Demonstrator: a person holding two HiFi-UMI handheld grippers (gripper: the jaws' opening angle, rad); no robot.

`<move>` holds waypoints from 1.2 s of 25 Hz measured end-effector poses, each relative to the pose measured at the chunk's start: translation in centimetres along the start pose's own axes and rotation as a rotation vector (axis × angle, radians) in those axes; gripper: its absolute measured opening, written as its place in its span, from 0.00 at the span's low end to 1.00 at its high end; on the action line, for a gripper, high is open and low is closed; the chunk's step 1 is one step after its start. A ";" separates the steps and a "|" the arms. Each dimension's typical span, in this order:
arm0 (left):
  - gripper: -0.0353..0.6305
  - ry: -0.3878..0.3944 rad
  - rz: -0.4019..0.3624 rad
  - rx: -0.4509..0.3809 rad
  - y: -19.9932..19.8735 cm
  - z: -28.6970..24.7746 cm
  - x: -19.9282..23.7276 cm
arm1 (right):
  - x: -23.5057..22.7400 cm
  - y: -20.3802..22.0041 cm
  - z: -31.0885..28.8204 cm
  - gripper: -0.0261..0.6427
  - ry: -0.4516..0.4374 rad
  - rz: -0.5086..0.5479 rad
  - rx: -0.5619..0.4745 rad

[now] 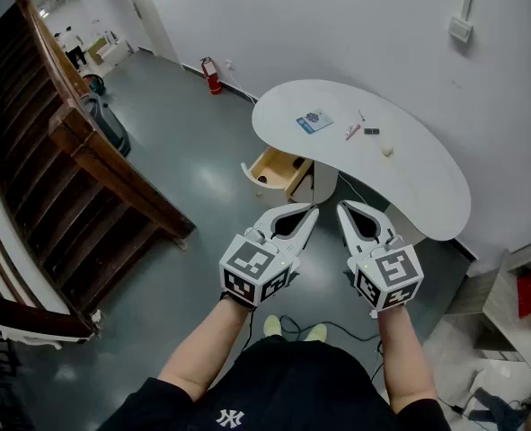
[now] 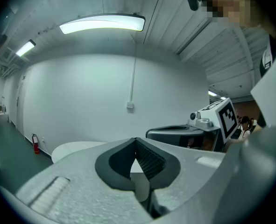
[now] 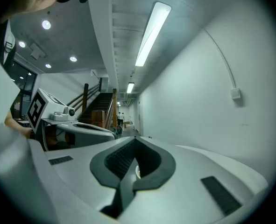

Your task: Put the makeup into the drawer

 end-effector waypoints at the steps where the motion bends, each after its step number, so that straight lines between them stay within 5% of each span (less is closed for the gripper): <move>1: 0.07 0.001 0.001 0.001 0.1 -0.1 -0.2 | 0.0 0.1 0.1 0.06 0.000 0.001 0.001; 30: 0.07 -0.089 0.040 0.048 1.0 -2.9 -2.2 | -5.0 2.6 3.3 0.06 -0.059 -0.167 -0.022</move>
Point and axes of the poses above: the fingertips, and each gripper's own axes: z backward along the fingers, x to its left, y out of its underside, the point moved 5 cm from there along z, backward along the fingers, and after that the axes turned 6 degrees about x, right-handed, at the moved point
